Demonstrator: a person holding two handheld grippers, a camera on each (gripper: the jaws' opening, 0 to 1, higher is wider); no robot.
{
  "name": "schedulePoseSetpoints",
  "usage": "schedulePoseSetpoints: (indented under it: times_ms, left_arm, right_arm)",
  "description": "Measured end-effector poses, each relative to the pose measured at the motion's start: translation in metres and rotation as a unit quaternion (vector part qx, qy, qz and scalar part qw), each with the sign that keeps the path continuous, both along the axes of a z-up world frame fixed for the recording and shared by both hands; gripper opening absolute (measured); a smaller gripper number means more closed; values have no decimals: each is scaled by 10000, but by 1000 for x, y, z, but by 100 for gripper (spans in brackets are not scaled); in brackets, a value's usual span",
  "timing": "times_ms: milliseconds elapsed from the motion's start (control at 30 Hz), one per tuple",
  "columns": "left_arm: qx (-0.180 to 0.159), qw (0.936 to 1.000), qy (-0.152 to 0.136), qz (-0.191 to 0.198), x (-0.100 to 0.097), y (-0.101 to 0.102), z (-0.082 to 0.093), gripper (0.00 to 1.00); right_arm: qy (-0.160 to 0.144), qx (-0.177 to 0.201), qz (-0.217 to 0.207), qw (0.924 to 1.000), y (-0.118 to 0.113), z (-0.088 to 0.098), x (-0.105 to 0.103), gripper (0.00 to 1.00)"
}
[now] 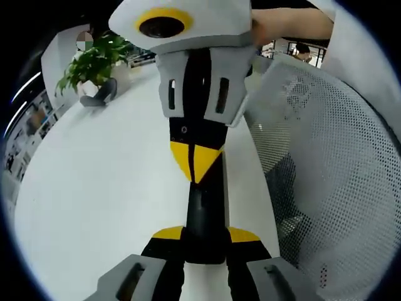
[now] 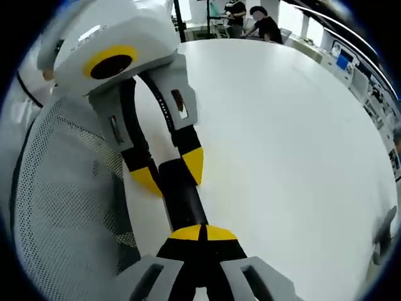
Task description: Press the specified remote control buttons in sequence, fully releasing each button before pressing the next.
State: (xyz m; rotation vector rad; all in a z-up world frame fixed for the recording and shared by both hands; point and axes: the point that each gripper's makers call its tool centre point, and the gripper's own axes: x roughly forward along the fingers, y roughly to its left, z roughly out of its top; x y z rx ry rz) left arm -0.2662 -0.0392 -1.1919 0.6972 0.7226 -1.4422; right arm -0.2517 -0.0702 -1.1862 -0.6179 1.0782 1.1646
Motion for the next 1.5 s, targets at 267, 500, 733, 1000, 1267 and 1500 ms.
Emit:
schedulePoseSetpoints:
  times_ms: [267,500,733,1000,1267,1500]
  left_arm:
    - [12,10000,-2,0,0,0,0,24]
    - [-3,10000,3,15,0,0,0,24]
    - [15,10000,6,16,0,-1,0,24]
    - [12,10000,10,-1,0,-1,0,24]
    - [0,10000,13,-14,0,-1,0,24]
    - [20,10000,12,0,0,-1,0,24]
  right_arm:
    - [144,-185,12,9997,1,-2,1,0]
    - [-101,31,-178,9998,0,-2,1,0]
    - [-285,604,-232,9975,6,8,-10,0]
    - [-519,261,262,9980,12,5,-16,0]
    - [-741,72,371,9965,13,3,-14,0]
    - [-966,-22,481,9942,14,2,-13,0]
